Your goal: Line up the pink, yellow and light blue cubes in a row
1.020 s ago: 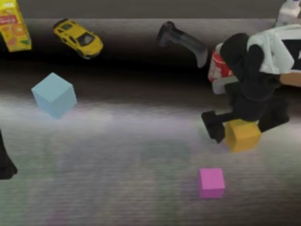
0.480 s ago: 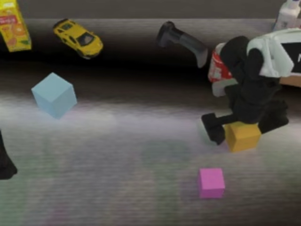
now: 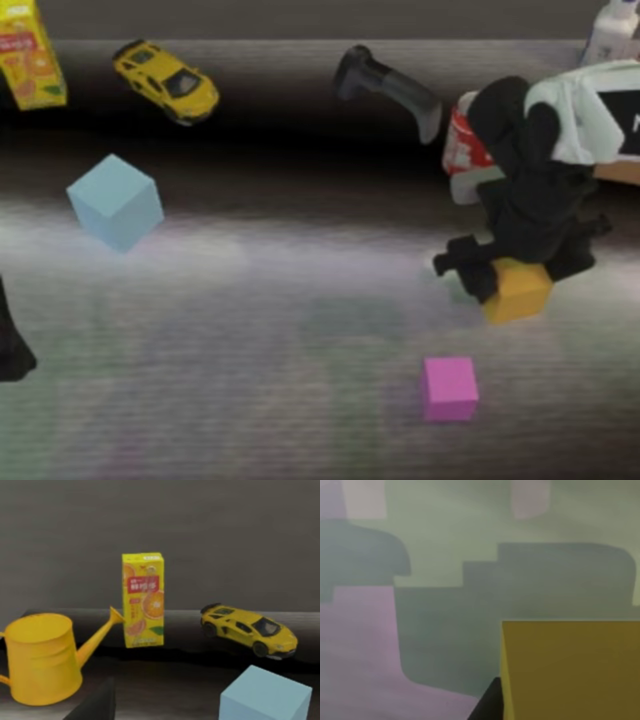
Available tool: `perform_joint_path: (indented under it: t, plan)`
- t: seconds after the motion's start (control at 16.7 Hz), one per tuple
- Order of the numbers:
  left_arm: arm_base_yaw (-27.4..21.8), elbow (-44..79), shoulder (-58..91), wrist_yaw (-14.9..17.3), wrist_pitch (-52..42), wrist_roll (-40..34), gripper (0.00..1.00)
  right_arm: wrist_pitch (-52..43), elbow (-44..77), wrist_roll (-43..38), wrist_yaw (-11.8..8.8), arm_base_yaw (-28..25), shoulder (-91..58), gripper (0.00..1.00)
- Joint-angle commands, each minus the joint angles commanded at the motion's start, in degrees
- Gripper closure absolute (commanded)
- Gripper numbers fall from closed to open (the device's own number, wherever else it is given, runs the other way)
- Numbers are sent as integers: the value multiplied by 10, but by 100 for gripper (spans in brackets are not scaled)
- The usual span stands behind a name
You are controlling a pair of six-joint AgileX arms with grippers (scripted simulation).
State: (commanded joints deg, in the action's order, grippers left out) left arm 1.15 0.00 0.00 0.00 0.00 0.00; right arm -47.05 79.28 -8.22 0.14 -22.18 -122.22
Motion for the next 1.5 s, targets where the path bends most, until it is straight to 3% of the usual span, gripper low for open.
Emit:
perform_joint_path:
  t: [0.12, 0.18, 0.72, 1.2, 1.5]
  plan:
    - [0, 0, 0, 0, 0, 0, 0, 0, 0, 0, 0, 0, 0, 98]
    - [0, 0, 0, 0, 0, 0, 0, 0, 0, 0, 0, 0, 0, 100]
    - [0, 0, 0, 0, 0, 0, 0, -7, 6, 1, 2, 1, 13, 100]
    - [0, 0, 0, 0, 0, 0, 0, -141, 88, 2, 1, -4, 62, 100]
    - [0, 0, 0, 0, 0, 0, 0, -144, 90, 0, 1, -2, 64, 100]
